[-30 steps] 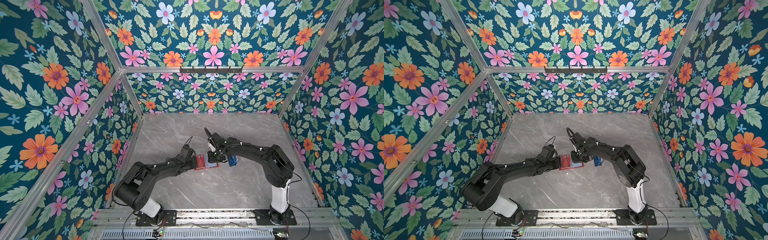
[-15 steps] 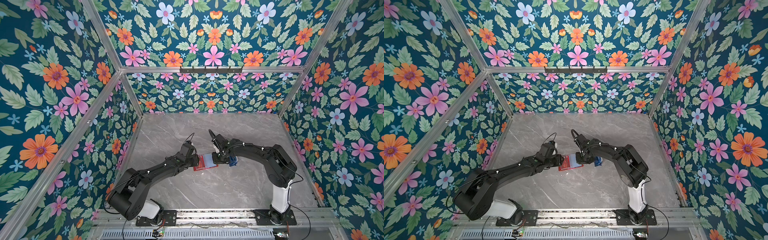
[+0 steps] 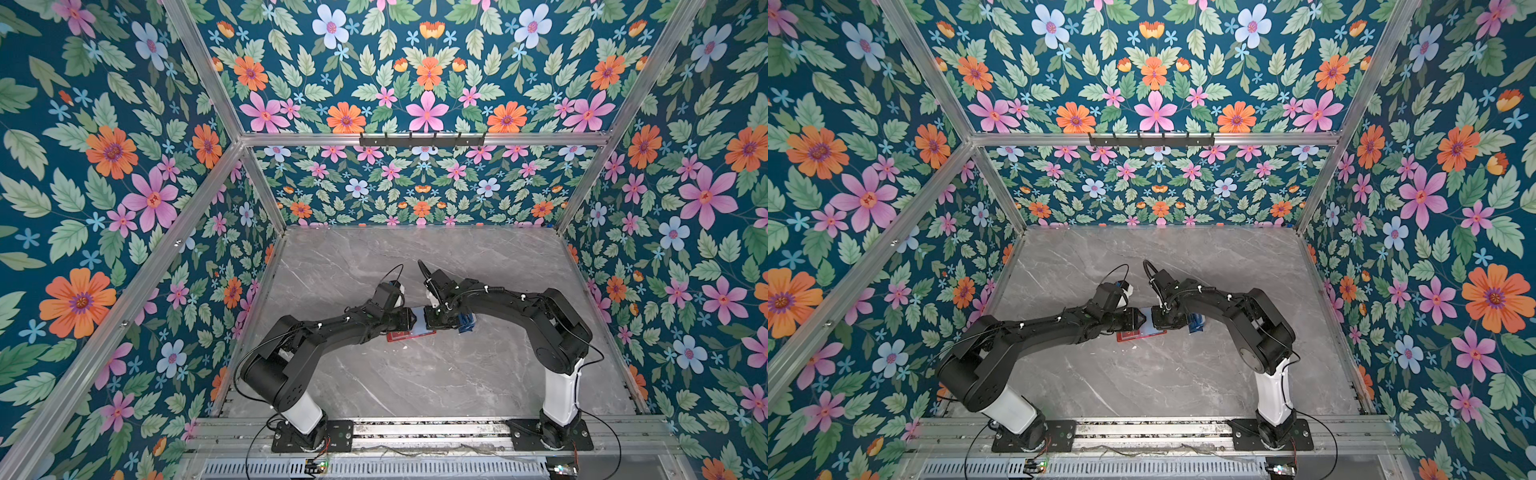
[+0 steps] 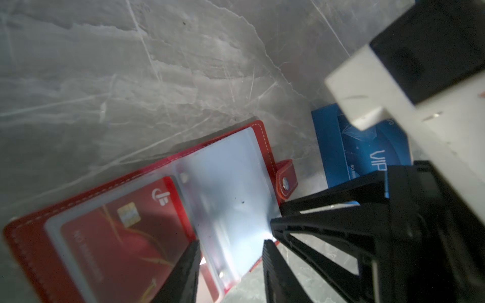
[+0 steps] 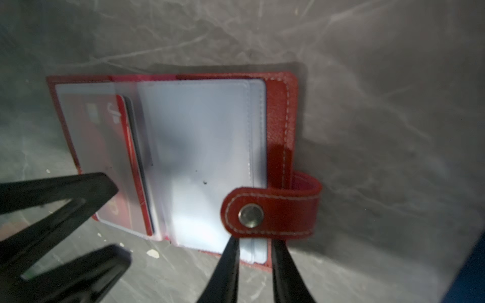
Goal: Put the credit cards into the card holder
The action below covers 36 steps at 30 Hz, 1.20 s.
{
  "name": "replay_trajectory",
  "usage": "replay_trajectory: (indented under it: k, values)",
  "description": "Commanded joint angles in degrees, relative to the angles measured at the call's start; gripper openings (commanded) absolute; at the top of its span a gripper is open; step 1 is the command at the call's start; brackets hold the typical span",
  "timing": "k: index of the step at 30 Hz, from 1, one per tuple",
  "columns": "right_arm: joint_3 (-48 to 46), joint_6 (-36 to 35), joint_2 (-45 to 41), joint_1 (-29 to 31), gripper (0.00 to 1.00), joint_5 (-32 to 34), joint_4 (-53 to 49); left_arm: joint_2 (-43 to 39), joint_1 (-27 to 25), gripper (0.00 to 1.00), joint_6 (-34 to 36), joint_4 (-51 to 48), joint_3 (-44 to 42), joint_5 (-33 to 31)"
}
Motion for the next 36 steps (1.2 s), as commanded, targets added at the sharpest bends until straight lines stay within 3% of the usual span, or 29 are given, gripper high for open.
replay_trajectory:
  k: [1, 7, 26, 36]
  values:
    - [-0.5, 0.7, 0.3, 0.2, 0.24, -3.4, 0.0, 1.4, 0.0, 0.39, -1.4, 1.0, 1.0, 0.1]
    - [-1.1, 0.9, 0.1, 0.2, 0.23, -3.7, 0.4, 3.2, 0.1, 0.28, -2.5, 2.2, 1.2, 0.5]
    - [-1.9, 1.3, -0.3, 0.2, 0.23, -3.7, 1.1, 6.8, 0.1, 0.23, -4.0, 5.5, 2.1, 4.1]
    - [-2.7, 1.9, -3.6, 0.2, 0.23, -1.0, 1.7, 6.0, 0.1, 0.00, -4.4, 4.8, 1.8, 2.8]
